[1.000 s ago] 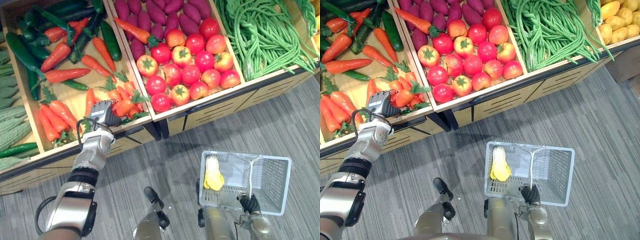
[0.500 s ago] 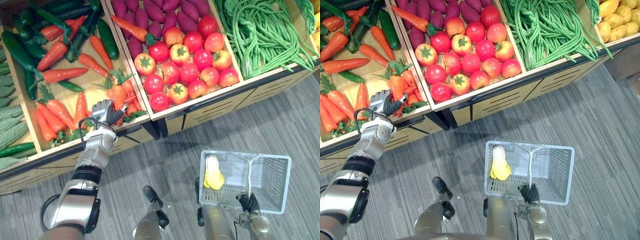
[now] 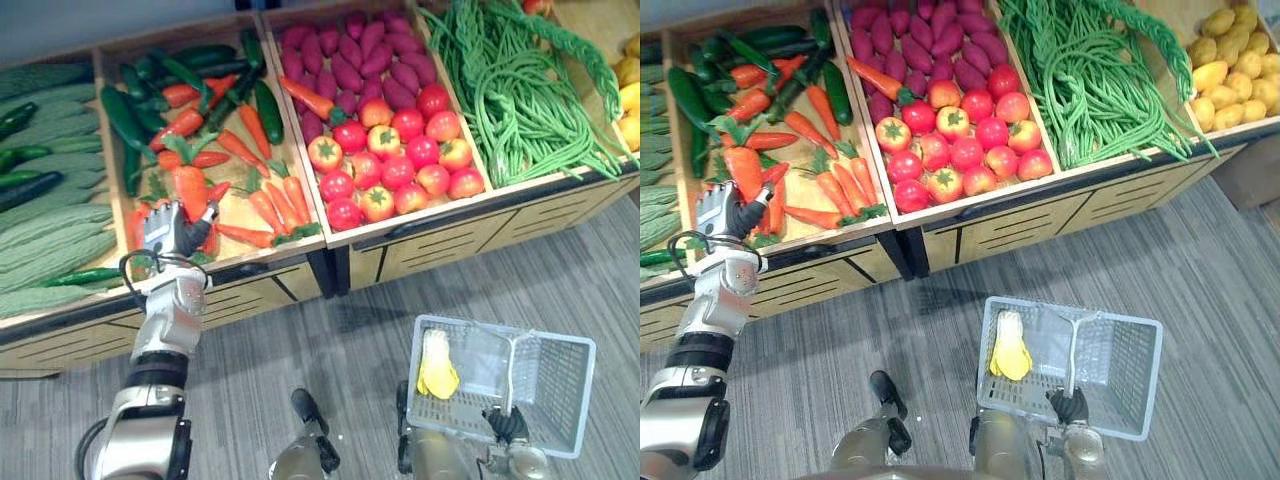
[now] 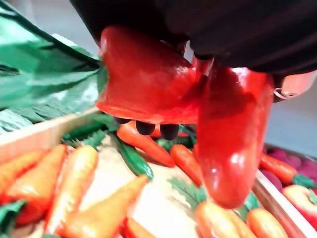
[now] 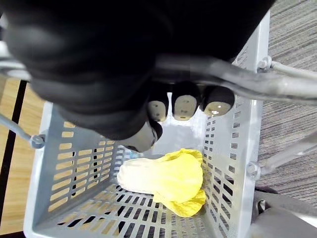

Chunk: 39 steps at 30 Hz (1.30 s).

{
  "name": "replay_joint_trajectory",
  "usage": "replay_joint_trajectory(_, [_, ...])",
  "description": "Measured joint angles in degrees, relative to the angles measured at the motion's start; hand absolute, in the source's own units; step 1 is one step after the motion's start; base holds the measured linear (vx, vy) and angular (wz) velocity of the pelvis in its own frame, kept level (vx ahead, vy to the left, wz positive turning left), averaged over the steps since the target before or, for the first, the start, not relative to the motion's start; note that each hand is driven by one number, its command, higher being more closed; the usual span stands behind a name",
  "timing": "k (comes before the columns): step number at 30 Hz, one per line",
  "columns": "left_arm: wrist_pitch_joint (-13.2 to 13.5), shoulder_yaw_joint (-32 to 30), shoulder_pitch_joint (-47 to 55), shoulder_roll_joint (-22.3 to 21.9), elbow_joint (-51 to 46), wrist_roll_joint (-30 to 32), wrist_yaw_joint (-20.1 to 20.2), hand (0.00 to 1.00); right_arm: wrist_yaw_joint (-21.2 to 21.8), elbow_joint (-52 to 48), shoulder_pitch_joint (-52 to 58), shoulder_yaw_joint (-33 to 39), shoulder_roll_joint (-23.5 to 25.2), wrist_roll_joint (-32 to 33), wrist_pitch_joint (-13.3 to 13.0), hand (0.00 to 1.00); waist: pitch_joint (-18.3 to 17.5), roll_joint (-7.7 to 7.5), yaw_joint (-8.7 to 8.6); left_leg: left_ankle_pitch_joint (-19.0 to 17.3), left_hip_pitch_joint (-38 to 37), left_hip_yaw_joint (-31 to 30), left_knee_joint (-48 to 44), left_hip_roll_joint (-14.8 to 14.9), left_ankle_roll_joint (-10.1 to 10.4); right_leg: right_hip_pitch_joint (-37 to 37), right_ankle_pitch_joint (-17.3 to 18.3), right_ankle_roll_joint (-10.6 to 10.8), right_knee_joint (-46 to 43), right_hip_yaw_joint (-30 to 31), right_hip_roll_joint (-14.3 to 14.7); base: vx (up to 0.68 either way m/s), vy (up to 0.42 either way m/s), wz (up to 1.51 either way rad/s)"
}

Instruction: Pick vegetable in the basket

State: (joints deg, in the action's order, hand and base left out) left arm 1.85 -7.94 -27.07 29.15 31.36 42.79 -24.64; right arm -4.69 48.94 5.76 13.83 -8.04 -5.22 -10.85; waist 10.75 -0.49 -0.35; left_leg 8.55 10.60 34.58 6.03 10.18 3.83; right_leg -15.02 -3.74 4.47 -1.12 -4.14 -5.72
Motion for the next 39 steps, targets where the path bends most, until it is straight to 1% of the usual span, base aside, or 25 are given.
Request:
replay_joint_trajectory(1, [0.0, -0.2, 0.6, 0.0, -0.8, 0.0, 0.0, 1.00, 0.0, 0.8, -0.1, 1.2, -0.2, -1.0, 0.1, 1.00, -0.6, 0.23, -0.01, 0.0, 0.1, -0.9, 0.0, -0.4, 0.0, 0.4, 0.5, 0.2, 0.0, -0.5, -0.3, -0.02, 0.016, 0.27])
replay_joint_trajectory(4, [0.0, -1.1, 2.3, 0.1, -3.0, 0.0, 0.0, 1.00, 0.0, 3.6, -1.1, 3.1, -1.3, -2.9, 0.7, 1.00, -2.0, 0.18, 0.39, 0.0, 0.1, -1.7, 0.0, -1.2, 0.0, 1.0, 0.5, 0.3, 0.1, -1.3, -1.1, 0.00, 0.036, 0.22])
replay_joint_trajectory(8, [0.6, 0.0, 6.1, 0.5, -9.6, 0.0, 0.0, 1.00, 0.3, 5.5, -1.9, 4.9, -4.0, -6.4, 1.8, 1.00, -2.8, -0.15, 0.54, -0.5, -1.3, -2.4, 0.0, -2.4, -0.6, 3.1, 0.5, 1.0, 0.8, -1.6, -2.0, 0.04, 0.043, 0.12])
replay_joint_trajectory(9, [1.7, 1.3, 7.7, 1.0, -11.9, 0.0, 0.1, 1.00, 0.4, 5.6, -2.1, 5.5, -5.8, -8.8, 2.1, 1.00, -2.9, -0.10, 0.54, -0.9, -2.2, -2.3, 0.0, -2.7, -0.8, 4.1, 0.5, 1.2, 1.1, -1.5, -2.4, 0.07, 0.061, -0.02])
replay_joint_trajectory(10, [3.6, 2.9, 8.7, 1.5, -13.5, 0.0, 0.2, 1.00, 0.7, 5.6, -2.3, 5.7, -8.5, -11.7, 2.2, 1.00, -3.1, -0.11, 0.58, -1.2, -3.0, -2.0, 0.0, -3.1, -1.2, 4.7, 0.6, 1.4, 1.0, -1.2, -2.8, 0.06, 0.051, -0.04])
replay_joint_trajectory(11, [4.4, 3.7, 9.1, 1.8, -14.2, 0.0, 0.3, 1.00, 1.0, 5.6, -2.4, 5.7, -10.0, -12.8, 2.2, 1.00, -3.4, -0.12, 0.56, -1.4, -3.1, -1.8, 0.0, -3.3, -1.3, 4.7, 0.7, 1.6, 1.0, -0.9, -3.0, 0.08, 0.059, -0.19])
replay_joint_trajectory(12, [6.0, 5.6, 10.1, 2.4, -16.6, 0.0, 0.9, 1.00, 2.0, 5.8, -3.1, 5.7, -13.9, -14.9, 2.1, 1.00, -4.7, -0.49, 0.60, -1.6, -3.3, -0.6, 0.0, -3.7, -1.3, 4.3, 0.0, 2.6, 1.3, 0.4, -3.5, 0.07, 0.042, -0.27])
replay_joint_trajectory(13, [6.7, 6.0, 10.7, 2.6, -17.9, 0.0, 1.0, 1.00, 2.4, 5.9, -3.8, 5.7, -15.4, -15.4, 2.1, 1.00, -4.9, -0.66, 0.59, -1.7, -3.8, -0.1, 0.0, -3.9, -1.2, 4.4, -0.4, 2.8, 1.6, 1.2, -3.6, 0.10, 0.054, -0.48])
replay_joint_trajectory(14, [8.0, 7.4, 11.4, 2.6, -20.0, 0.0, 1.6, 1.00, 2.8, 5.9, -4.8, 5.1, -18.3, -17.4, 2.0, 1.00, -5.5, -0.87, 0.60, -2.0, -4.6, 1.3, 0.0, -4.1, -1.4, 4.6, -0.8, 3.4, 2.0, 2.6, -3.7, 0.06, 0.024, -0.44])
replay_joint_trajectory(15, [8.7, 8.2, 11.7, 2.6, -21.0, 0.0, 2.1, 1.00, 2.9, 5.8, -5.2, 4.6, -19.6, -17.5, 2.0, 1.00, -5.8, -0.94, 0.57, -2.1, -5.0, 1.9, 0.0, -4.2, -1.5, 4.7, -0.9, 3.5, 2.0, 3.3, -3.7, 0.06, 0.020, -0.56])
replay_joint_trajectory(17, [11.4, 12.0, 11.9, 2.6, -23.1, 0.0, 3.3, 1.00, 3.4, 3.0, -5.7, 2.3, -23.4, -17.5, 2.0, 1.00, -6.9, -0.93, 0.21, -2.8, -7.4, 4.6, 0.0, -4.1, -1.1, 5.3, -1.2, 3.9, 1.9, 5.9, -3.3, 0.06, -0.003, -0.58])
replay_joint_trajectory(19, [12.8, 14.0, 12.1, 2.6, -24.5, 0.0, 4.3, 1.00, 4.7, -0.7, -5.2, -1.5, -25.9, -18.3, 1.6, 1.00, -7.9, -0.98, -0.11, -3.3, -8.9, 7.2, 0.0, -3.6, -0.6, 5.3, -1.3, 3.8, 1.8, 8.1, -2.6, 0.04, -0.030, -0.67])
replay_joint_trajectory(20, [14.0, 15.7, 12.2, 2.6, -25.0, 0.0, 5.1, 1.00, 5.3, -3.4, -4.8, -4.2, -27.3, -19.1, 1.2, 1.00, -8.7, -0.93, -0.54, -3.6, -9.7, 8.3, 0.0, -3.2, -0.2, 5.2, -1.3, 3.8, 1.7, 9.2, -2.1, 0.03, -0.054, -0.65])
replay_joint_trajectory(22, [15.5, 18.5, 12.2, 2.7, -25.5, 0.0, 6.3, 1.00, 6.6, -7.4, -4.2, -7.8, -29.3, -19.8, 0.0, 1.00, -9.4, -0.75, -1.25, -3.8, -10.8, 10.1, 0.0, -2.7, 0.0, 5.2, -1.3, 3.8, 1.4, 10.6, -1.6, 0.03, -0.074, -0.53])
replay_joint_trajectory(24, [16.7, 21.8, 12.0, 2.7, -26.4, -0.1, 7.7, 1.00, 8.0, -11.1, -3.5, -11.1, -31.8, -20.9, -1.0, 1.00, -9.7, -0.76, -1.27, -4.1, -11.9, 11.9, 0.0, -2.2, 0.6, 5.2, -1.1, 3.6, 1.2, 11.9, -0.8, 0.01, -0.068, -0.49])
replay_joint_trajectory(26, [18.4, 26.0, 12.0, 2.7, -26.8, -2.1, 9.6, 1.00, 9.6, -14.9, -3.3, -15.3, -34.7, -21.2, -1.8, 1.00, -10.1, -0.85, -1.30, -4.4, -13.1, 13.7, 0.0, -1.7, 1.1, 5.2, -0.7, 3.7, 1.0, 13.3, -0.1, -0.01, -0.063, -0.38])
replay_joint_trajectory(27, [18.6, 26.9, 12.0, 2.7, -26.8, -2.1, 10.1, 1.00, 9.8, -15.7, -3.3, -16.2, -35.1, -21.2, -1.9, 1.00, -10.3, -0.91, -1.30, -4.4, -13.4, 14.1, 0.0, -1.6, 1.3, 5.2, -0.7, 3.7, 1.0, 13.6, 0.1, -0.01, -0.060, -0.38])
replay_joint_trajectory(29, [19.6, 30.4, 12.0, 2.7, -26.8, -2.9, 12.1, 1.00, 11.4, -19.8, -3.6, -19.7, -36.7, -21.0, -2.6, 1.00, -10.9, -1.07, -1.13, -4.6, -14.9, 16.7, 0.0, -1.2, 1.7, 5.3, -0.7, 3.7, 0.8, 14.9, 0.7, -0.01, -0.059, -0.44])
replay_joint_trajectory(30, [20.0, 31.3, 12.1, 2.7, -26.8, -3.6, 12.3, 1.00, 11.5, -20.7, -3.8, -20.7, -36.9, -21.0, -2.8, 1.00, -11.2, -1.07, -1.12, -4.7, -15.2, 17.2, 0.0, -1.2, 1.8, 5.2, -0.7, 3.7, 0.8, 15.5, 0.9, -0.01, -0.044, -0.52])
replay_joint_trajectory(33, [21.1, 35.1, 12.2, 2.7, -26.8, -4.3, 13.0, 1.00, 12.4, -25.2, -6.0, -27.6, -38.4, -20.6, -4.5, 1.00, -12.2, -1.03, -1.19, -5.4, -17.2, 20.7, 0.0, -1.1, 2.8, 5.1, -0.8, 3.5, 0.8, 17.4, 1.5, 0.00, -0.030, -0.51])
replay_joint_trajectory(35, [21.8, 36.9, 12.2, 2.7, -26.8, -4.5, 14.1, 1.00, 13.0, -27.0, -6.4, -29.5, -38.6, -19.4, -5.2, 1.00, -12.5, -1.09, -1.22, -5.7, -17.9, 21.9, 0.0, -1.0, 3.2, 5.1, -0.8, 3.5, 0.8, 17.4, 1.7, 0.00, -0.034, -0.39])
replay_joint_trajectory(36, [22.7, 39.6, 12.2, 3.1, -27.2, -4.6, 15.0, 1.00, 13.6, -28.5, -6.7, -31.8, -39.5, -18.3, -6.1, 1.00, -13.3, -1.09, -1.65, -5.9, -18.0, 22.8, 0.0, -0.9, 3.5, 4.9, -0.8, 3.6, 0.9, 17.5, 1.8, 0.01, -0.030, -0.25])
replay_joint_trajectory(37, [23.0, 40.2, 12.2, 3.2, -27.3, -4.8, 15.2, 1.00, 13.6, -28.6, -6.8, -32.2, -39.7, -18.2, -6.1, 1.00, -13.4, -1.10, -1.67, -5.9, -18.0, 22.9, 0.0, -0.8, 3.6, 4.8, -0.9, 3.7, 0.9, 17.6, 1.9, 0.02, -0.023, -0.21])
replay_joint_trajectory(38, [23.8, 42.2, 12.1, 3.8, -27.6, -6.7, 16.3, 1.00, 14.0, -28.9, -7.8, -33.7, -40.2, -17.0, -6.2, 1.00, -13.9, -1.13, -1.99, -6.0, -18.0, 23.2, 0.0, -0.8, 3.7, 4.5, -1.0, 3.7, 0.9, 18.1, 2.0, 0.02, -0.006, -0.17])
replay_joint_trajectory(39, [24.6, 43.9, 12.1, 4.5, -28.3, -7.1, 17.1, 1.00, 14.1, -29.0, -9.2, -34.9, -40.6, -16.0, -6.3, 1.00, -13.9, -1.11, -2.49, -5.9, -18.1, 23.6, 0.0, -0.9, 3.6, 4.4, -1.2, 3.4, 0.9, 18.4, 2.1, 0.02, -0.003, -0.17])
